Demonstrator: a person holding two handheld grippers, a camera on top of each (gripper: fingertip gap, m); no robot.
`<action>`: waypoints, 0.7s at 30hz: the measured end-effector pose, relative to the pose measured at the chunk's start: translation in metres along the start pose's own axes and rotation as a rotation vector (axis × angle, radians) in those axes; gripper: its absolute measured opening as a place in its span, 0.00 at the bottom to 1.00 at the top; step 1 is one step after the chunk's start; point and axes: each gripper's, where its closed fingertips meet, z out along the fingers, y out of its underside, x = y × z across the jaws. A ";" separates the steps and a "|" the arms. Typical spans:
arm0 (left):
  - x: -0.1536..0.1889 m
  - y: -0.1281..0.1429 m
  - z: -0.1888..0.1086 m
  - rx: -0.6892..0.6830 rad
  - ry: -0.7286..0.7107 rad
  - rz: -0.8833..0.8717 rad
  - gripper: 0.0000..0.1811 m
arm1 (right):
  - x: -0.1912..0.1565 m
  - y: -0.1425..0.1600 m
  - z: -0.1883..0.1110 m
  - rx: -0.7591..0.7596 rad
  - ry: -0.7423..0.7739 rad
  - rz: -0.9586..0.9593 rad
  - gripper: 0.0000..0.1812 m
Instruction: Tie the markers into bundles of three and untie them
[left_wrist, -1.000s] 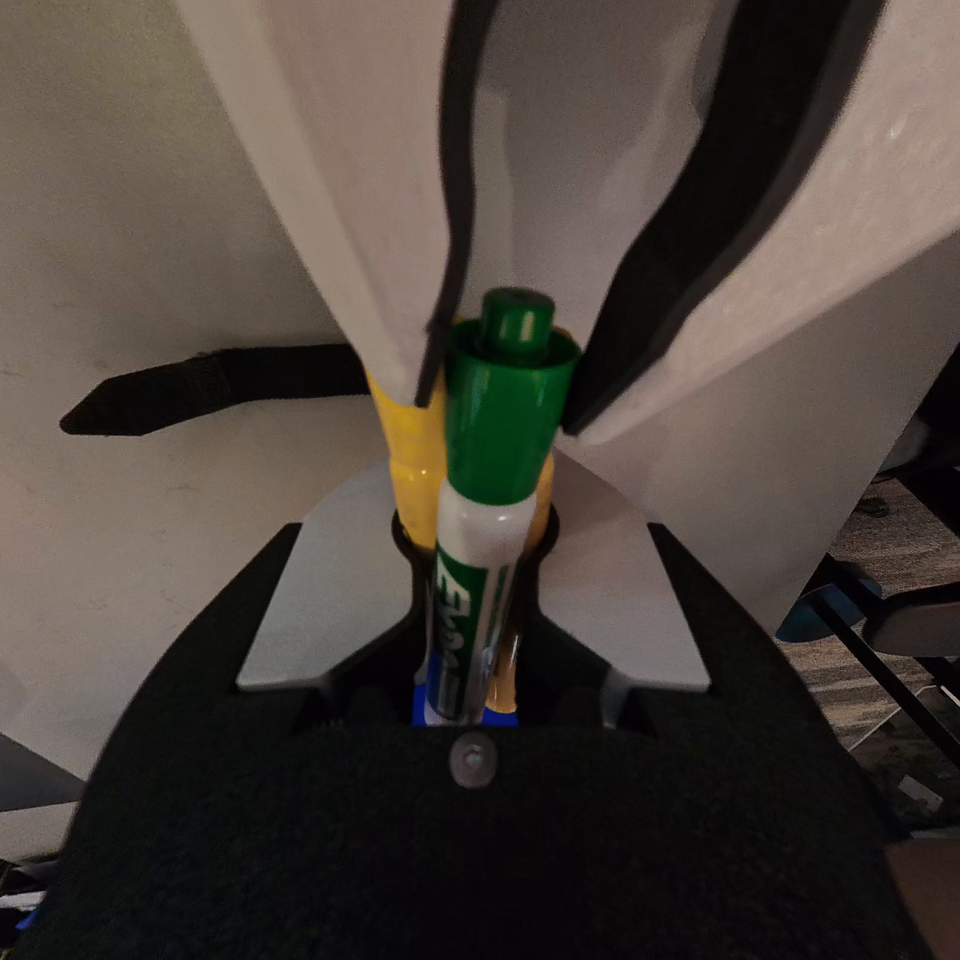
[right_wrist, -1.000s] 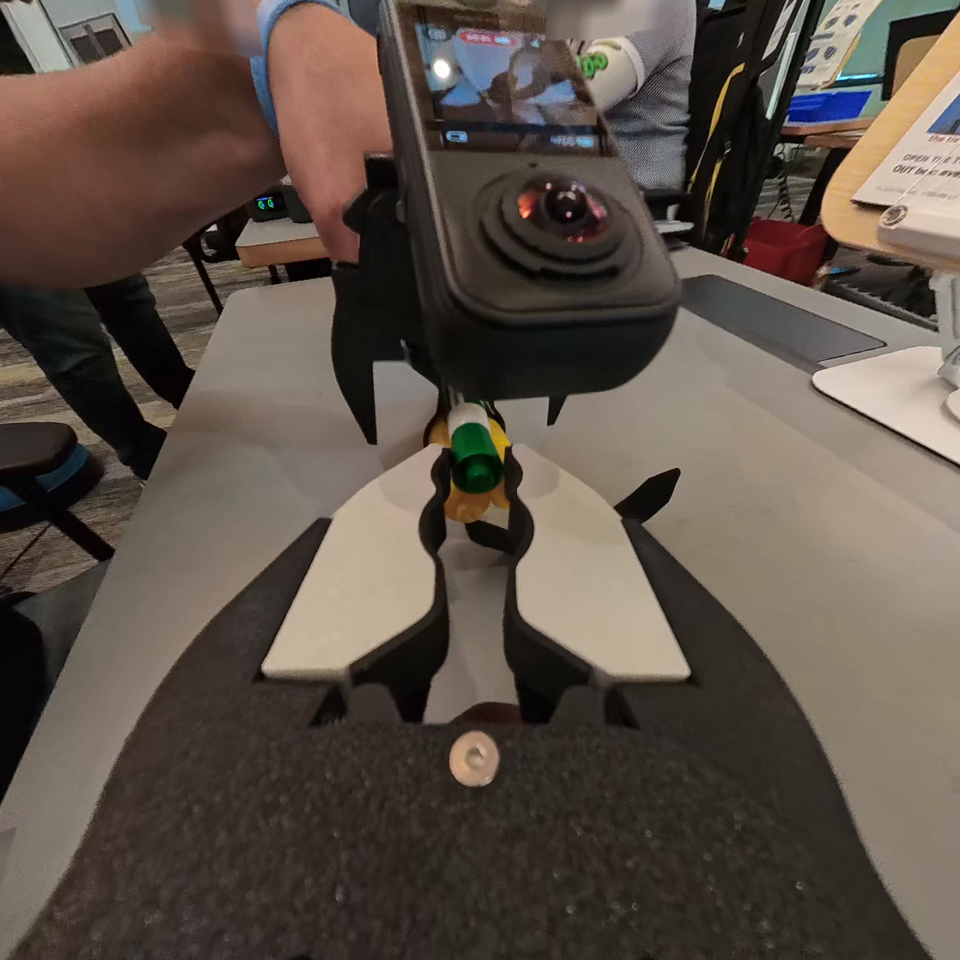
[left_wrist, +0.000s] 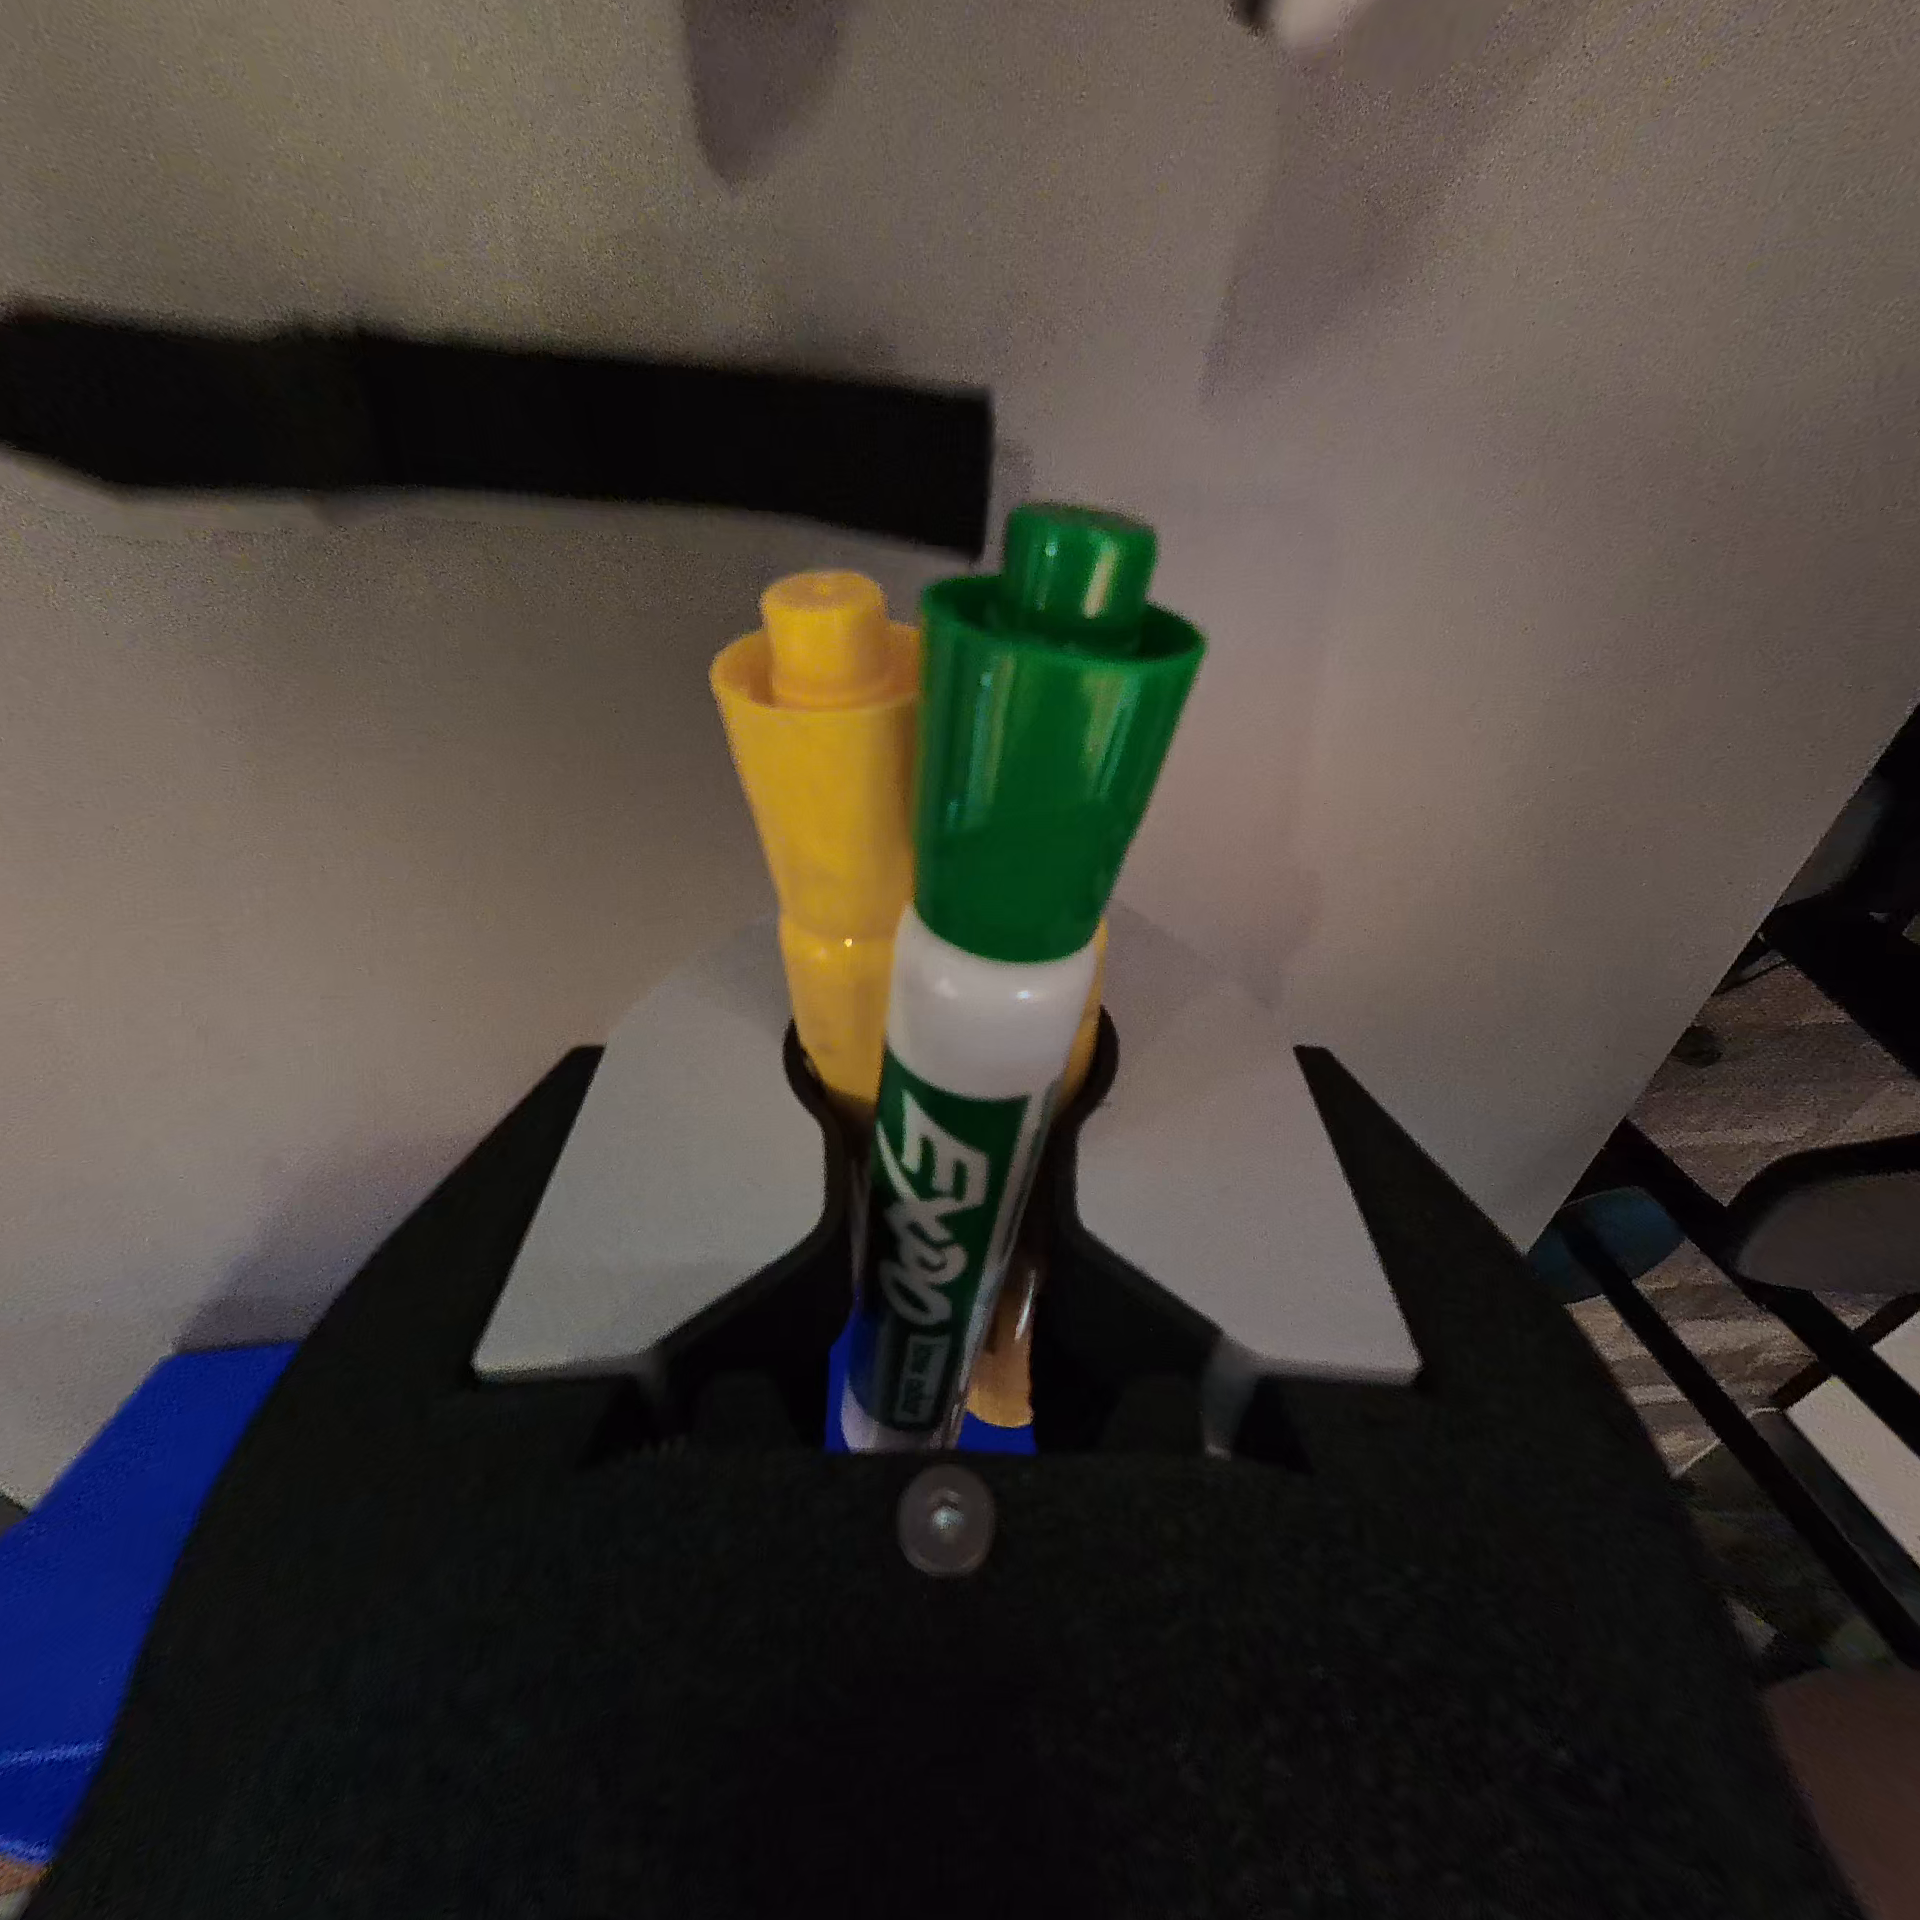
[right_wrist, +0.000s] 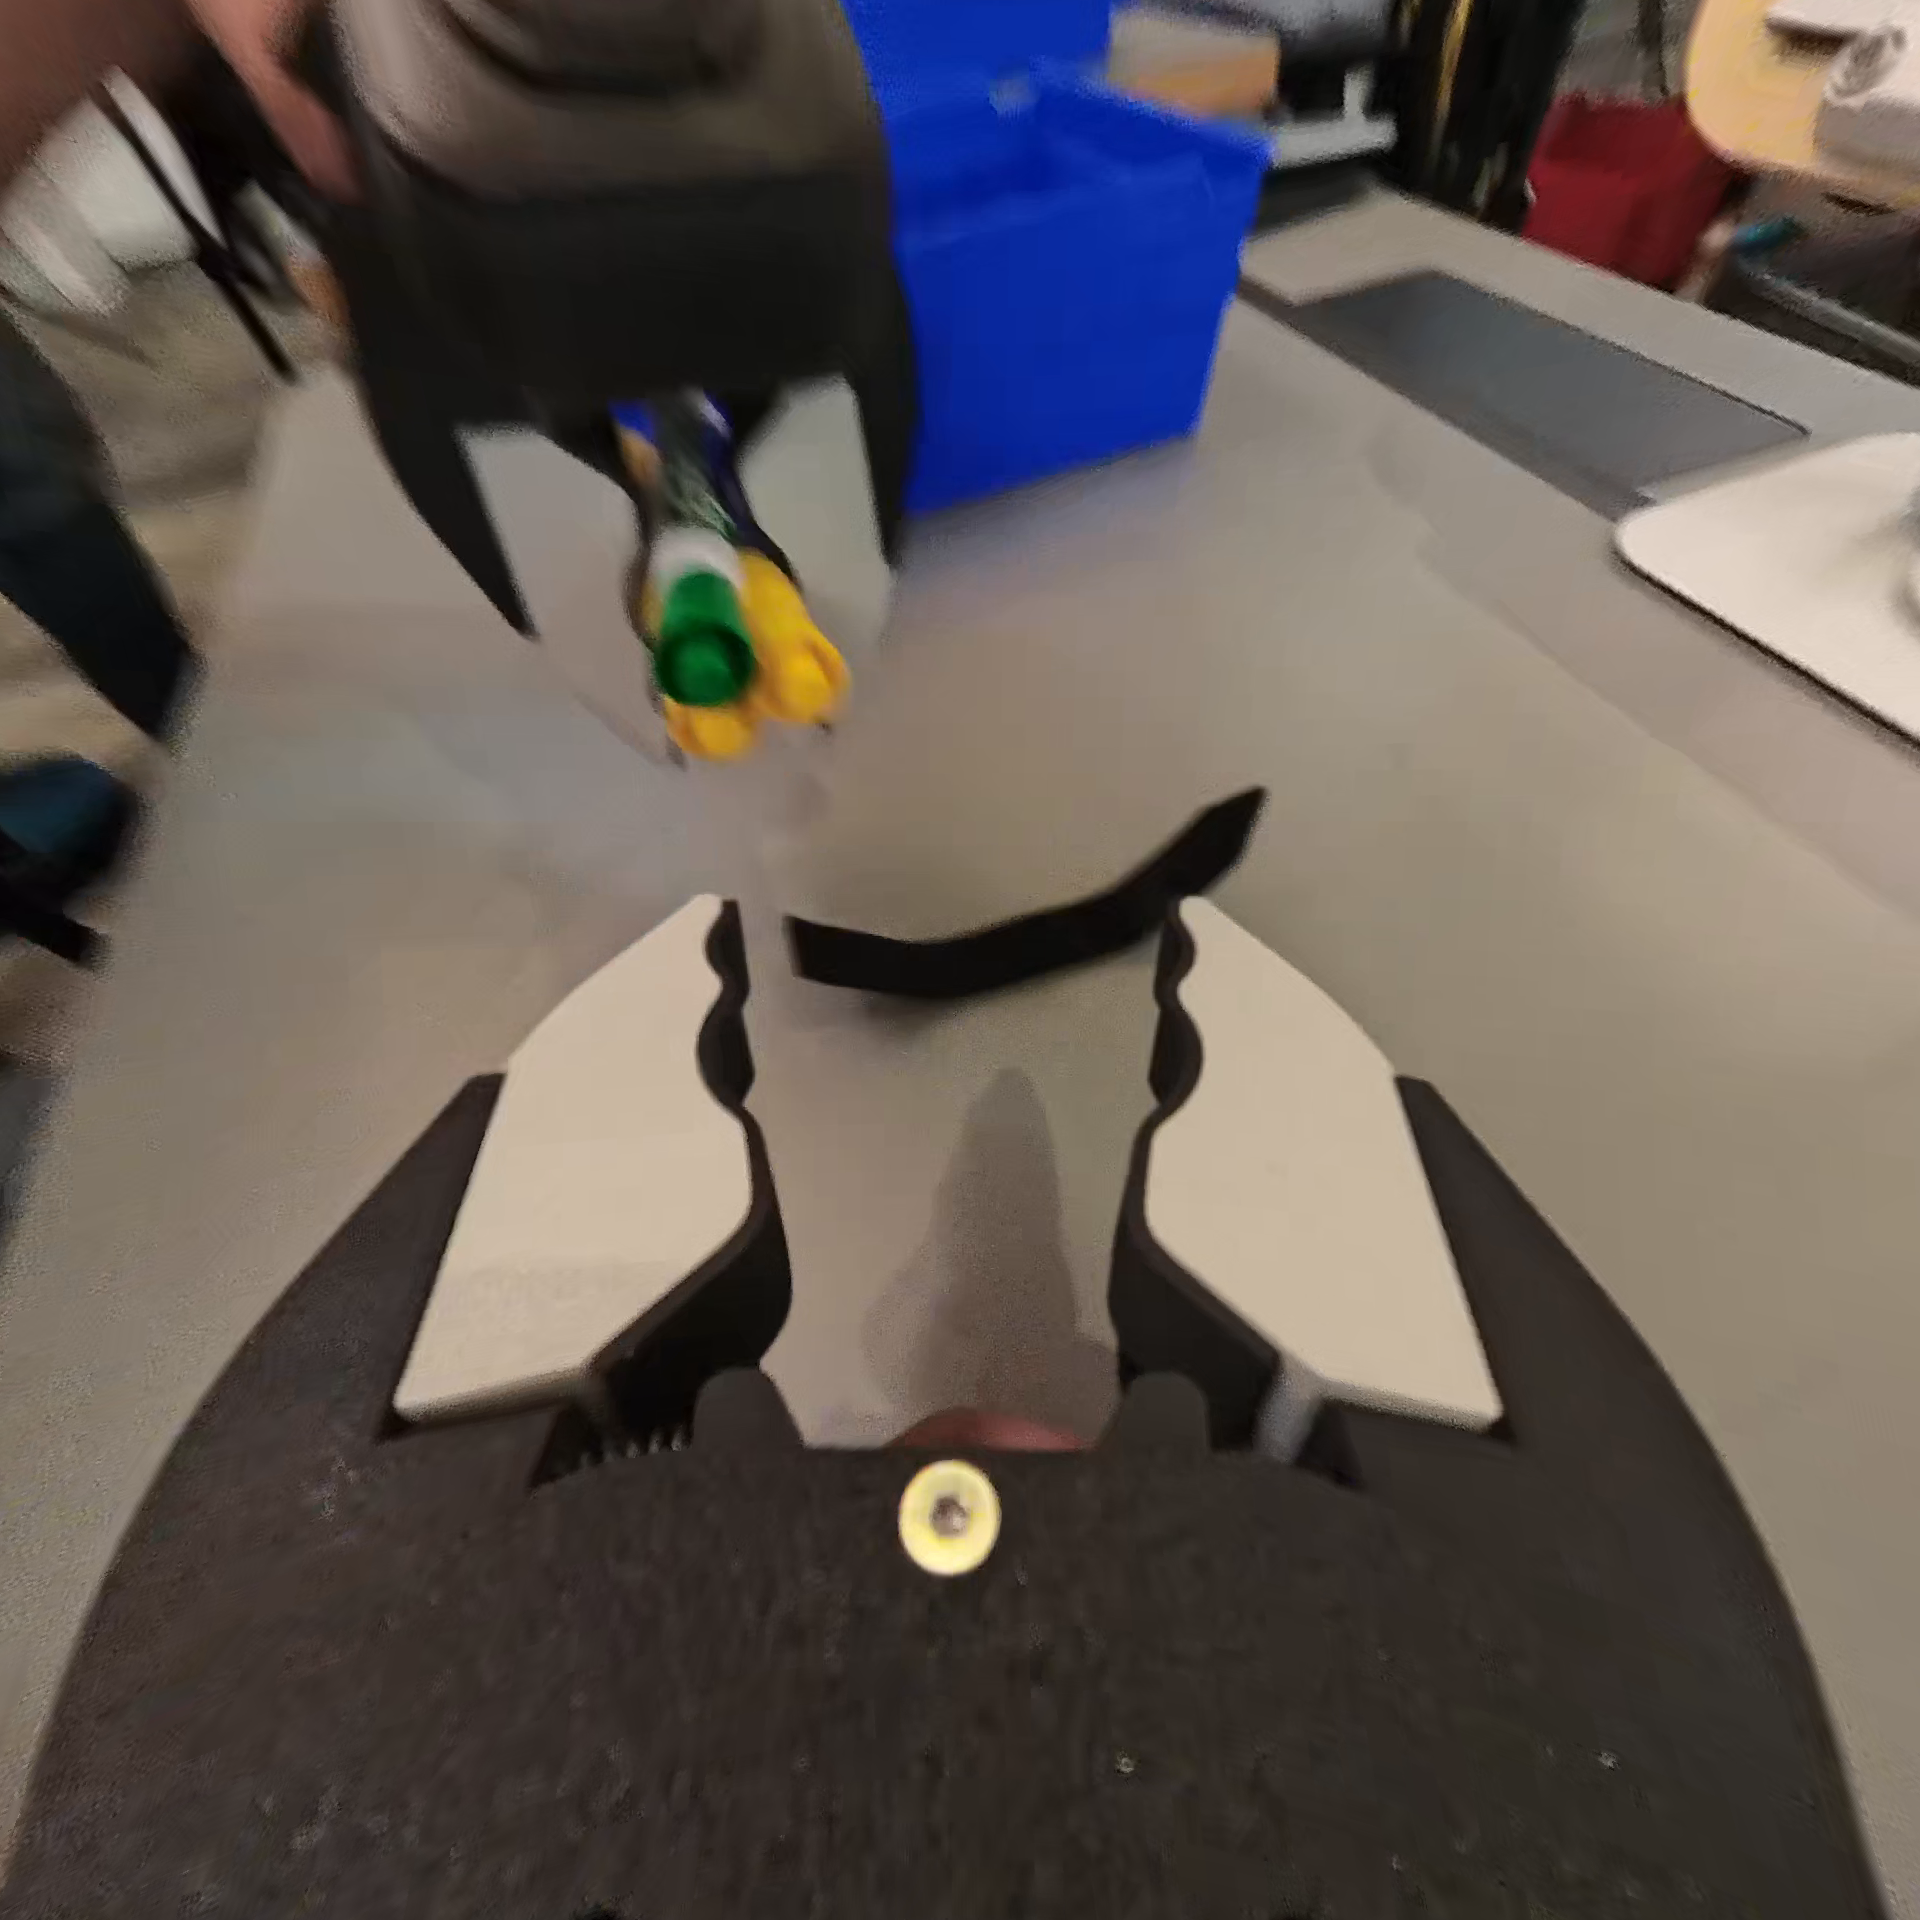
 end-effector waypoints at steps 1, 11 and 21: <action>-0.001 0.008 -0.001 -0.004 0.001 -0.016 0.22 | 0.012 0.003 0.005 -0.064 0.044 -0.032 0.41; 0.002 0.043 -0.001 0.008 0.026 -0.101 0.22 | 0.076 0.018 0.065 -0.452 -0.039 -0.043 0.28; 0.002 0.032 -0.007 0.045 0.010 -0.077 0.22 | 0.114 -0.047 0.026 -0.305 0.262 -0.222 0.01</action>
